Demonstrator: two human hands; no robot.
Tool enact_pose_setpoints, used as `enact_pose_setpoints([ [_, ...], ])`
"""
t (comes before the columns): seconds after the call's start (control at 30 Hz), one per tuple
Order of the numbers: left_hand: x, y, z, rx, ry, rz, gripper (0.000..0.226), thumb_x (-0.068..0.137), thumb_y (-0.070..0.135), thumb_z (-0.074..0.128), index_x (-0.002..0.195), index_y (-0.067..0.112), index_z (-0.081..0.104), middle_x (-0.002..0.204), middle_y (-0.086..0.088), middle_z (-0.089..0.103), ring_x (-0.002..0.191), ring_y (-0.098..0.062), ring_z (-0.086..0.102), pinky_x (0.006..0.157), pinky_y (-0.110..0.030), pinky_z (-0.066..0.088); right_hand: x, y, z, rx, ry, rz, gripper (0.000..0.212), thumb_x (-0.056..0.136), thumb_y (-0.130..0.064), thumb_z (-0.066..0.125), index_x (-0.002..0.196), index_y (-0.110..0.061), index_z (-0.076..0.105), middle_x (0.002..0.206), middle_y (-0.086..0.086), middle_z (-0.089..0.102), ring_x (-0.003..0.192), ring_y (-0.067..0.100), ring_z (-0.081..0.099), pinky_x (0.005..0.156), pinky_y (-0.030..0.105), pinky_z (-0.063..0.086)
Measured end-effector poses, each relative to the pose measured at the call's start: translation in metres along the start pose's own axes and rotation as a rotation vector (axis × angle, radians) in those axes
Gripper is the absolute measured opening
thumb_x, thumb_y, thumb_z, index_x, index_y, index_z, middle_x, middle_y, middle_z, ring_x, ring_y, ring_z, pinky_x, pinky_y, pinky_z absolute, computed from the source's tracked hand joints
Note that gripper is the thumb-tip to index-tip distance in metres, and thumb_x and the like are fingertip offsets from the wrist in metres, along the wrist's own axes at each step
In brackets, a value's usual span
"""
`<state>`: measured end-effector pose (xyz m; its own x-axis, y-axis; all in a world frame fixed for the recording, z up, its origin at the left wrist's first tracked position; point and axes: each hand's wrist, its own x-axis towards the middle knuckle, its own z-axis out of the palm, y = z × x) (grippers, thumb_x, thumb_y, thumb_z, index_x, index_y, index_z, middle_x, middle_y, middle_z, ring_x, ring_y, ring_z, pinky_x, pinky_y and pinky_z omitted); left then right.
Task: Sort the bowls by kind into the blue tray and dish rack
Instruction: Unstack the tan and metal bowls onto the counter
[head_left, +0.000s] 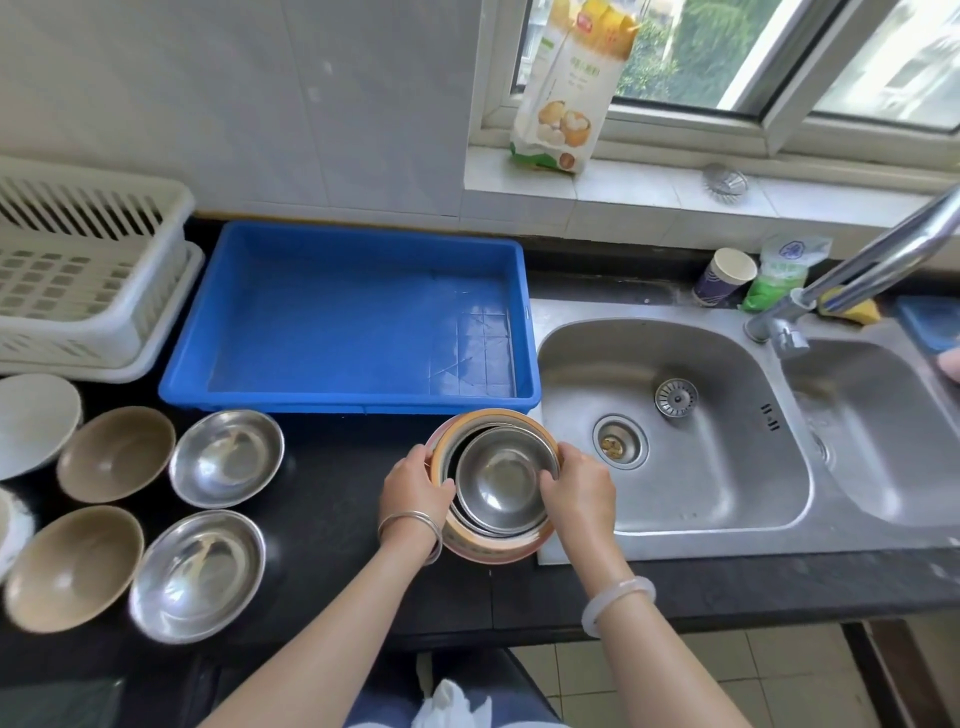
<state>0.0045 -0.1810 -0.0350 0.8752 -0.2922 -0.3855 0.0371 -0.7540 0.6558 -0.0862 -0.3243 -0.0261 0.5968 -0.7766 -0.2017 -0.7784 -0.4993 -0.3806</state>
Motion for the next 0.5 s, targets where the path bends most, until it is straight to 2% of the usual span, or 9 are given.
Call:
enact_pose_setpoints([
  [0.17, 0.001, -0.001, 0.000, -0.012, -0.004, -0.002, 0.016, 0.082, 0.015, 0.063, 0.095, 0.017, 0.055, 0.088, -0.003, 0.063, 0.075, -0.018, 0.063, 0.065, -0.028, 0.053, -0.004, 0.000, -0.004, 0.003, 0.016, -0.006, 0.020, 0.087, -0.019, 0.050, 0.101, -0.016, 0.064, 0.092, 0.008, 0.069, 0.084, 0.031, 0.062, 0.061, 0.029, 0.037],
  [0.3, 0.001, -0.001, 0.002, -0.004, 0.004, -0.005, 0.015, 0.082, 0.016, 0.063, 0.094, 0.018, 0.055, 0.090, -0.004, 0.063, 0.075, -0.017, 0.062, 0.067, -0.027, 0.054, -0.004, -0.002, -0.011, 0.137, 0.092, 0.027, 0.018, 0.086, -0.017, 0.055, 0.091, -0.013, 0.072, 0.096, 0.005, 0.065, 0.083, 0.028, 0.060, 0.064, 0.027, 0.034],
  [0.4, 0.002, 0.001, 0.003, 0.018, -0.007, -0.007, 0.021, 0.082, 0.020, 0.065, 0.098, 0.018, 0.054, 0.096, -0.004, 0.062, 0.079, -0.017, 0.062, 0.068, -0.028, 0.053, -0.004, 0.001, -0.017, 0.220, 0.074, 0.058, 0.018, 0.084, -0.017, 0.056, 0.076, -0.013, 0.072, 0.072, 0.007, 0.064, 0.069, 0.027, 0.054, 0.056, 0.030, 0.034],
  [0.5, 0.003, 0.005, 0.003, 0.084, -0.028, -0.012, 0.038, 0.078, 0.025, 0.070, 0.109, 0.018, 0.051, 0.106, -0.004, 0.057, 0.091, -0.020, 0.060, 0.074, -0.031, 0.052, -0.005, 0.006, -0.021, 0.276, 0.113, 0.071, 0.022, 0.084, -0.018, 0.056, 0.064, -0.010, 0.063, 0.054, 0.005, 0.054, 0.061, 0.028, 0.047, 0.057, 0.035, 0.037],
])
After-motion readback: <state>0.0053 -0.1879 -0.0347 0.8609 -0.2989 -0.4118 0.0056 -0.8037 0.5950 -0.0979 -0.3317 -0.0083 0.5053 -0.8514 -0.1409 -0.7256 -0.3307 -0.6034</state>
